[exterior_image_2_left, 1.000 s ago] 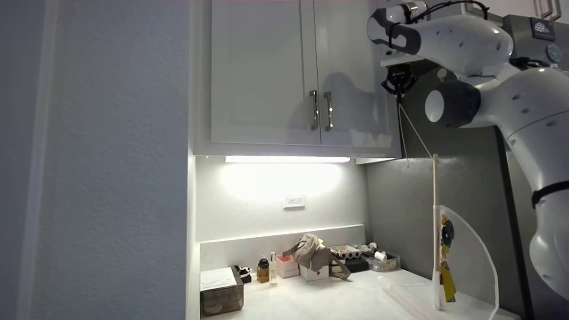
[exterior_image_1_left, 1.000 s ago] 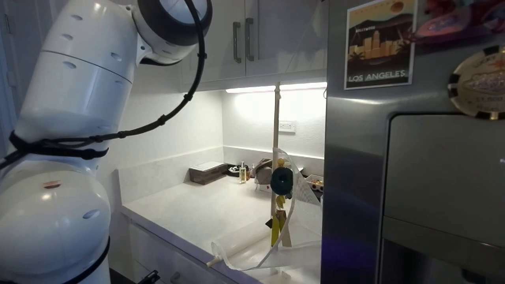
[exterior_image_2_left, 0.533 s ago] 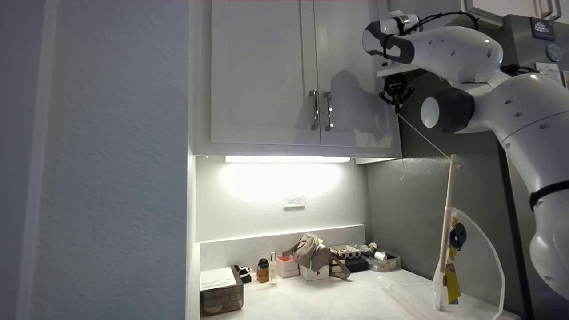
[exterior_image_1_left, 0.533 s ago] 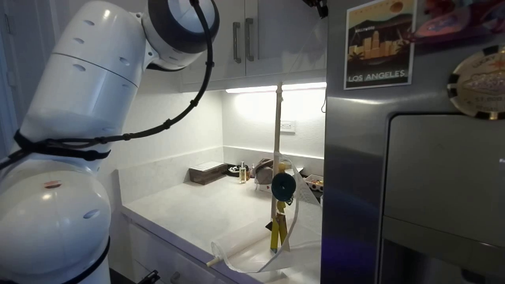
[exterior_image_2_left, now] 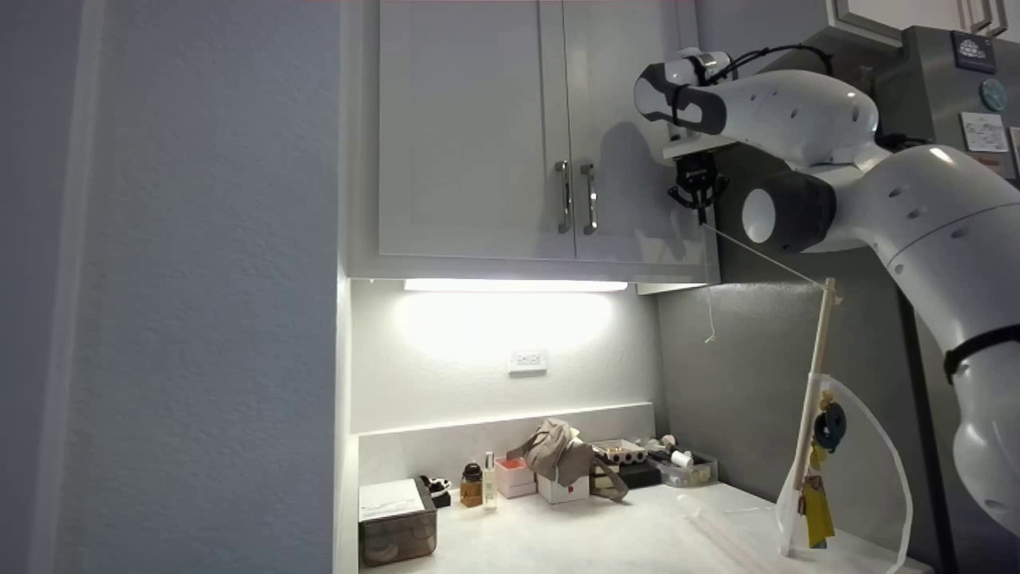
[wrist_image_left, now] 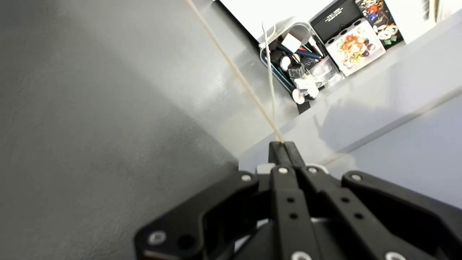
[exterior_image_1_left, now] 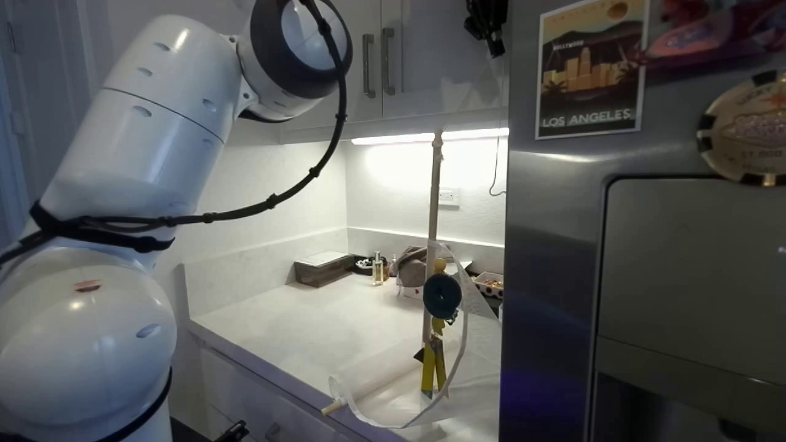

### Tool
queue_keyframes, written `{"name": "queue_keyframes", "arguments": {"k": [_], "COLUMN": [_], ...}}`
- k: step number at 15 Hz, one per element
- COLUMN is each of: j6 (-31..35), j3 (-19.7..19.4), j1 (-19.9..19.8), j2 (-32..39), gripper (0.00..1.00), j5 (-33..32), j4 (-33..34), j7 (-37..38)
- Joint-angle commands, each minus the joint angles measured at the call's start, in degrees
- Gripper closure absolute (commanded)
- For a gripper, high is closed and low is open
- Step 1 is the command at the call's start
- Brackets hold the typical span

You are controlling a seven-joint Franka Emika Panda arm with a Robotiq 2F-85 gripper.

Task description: Take the bottle on the counter, put it in the kitchen cabinet and close it, then take the blind on the counter and hang it to the wall

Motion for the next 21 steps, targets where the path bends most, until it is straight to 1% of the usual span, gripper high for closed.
{"name": "queue_keyframes", "arguments": {"k": [1,2,3,4,5,8,11,12,13,14,16,21], "j6": [-3.95,-2.00,-2.55,-6.06,-4.85,-9.70,-12.58,-15.76,-13.90,-15.96,-14.95,-12.25], "j3": [0.79,-0.29,-0.33,0.79,-0.30,-0.54,-0.95,0.13,-1.05,-0.01,-0.03,0.44], "j1": [-0.16,1.43,1.50,-0.05,1.39,1.23,0.71,-1.11,0.33,-0.92,-0.78,-1.68], "j2": [3.07,-0.08,0.01,3.12,-0.39,-1.30,-1.55,1.61,-1.59,0.30,-1.09,-1.44], "gripper": [1.00,1.00,1.00,1.00,1.00,1.00,1.00,1.00,1.00,1.00,1.00,1.00], "j5": [-0.87,-1.13,-1.21,-1.14,-1.30,-1.86,-3.12,-3.52,-3.89,-4.38,-5.19,-4.26], "j4": [4.74,-1.36,-1.22,4.76,-1.53,-2.34,-1.44,4.75,-0.76,3.34,1.11,1.71], "j7": [-0.15,-0.07,-0.24,-1.36,-1.90,-5.75,-9.77,-11.23,-11.34,-12.05,-12.53,-10.62]}}
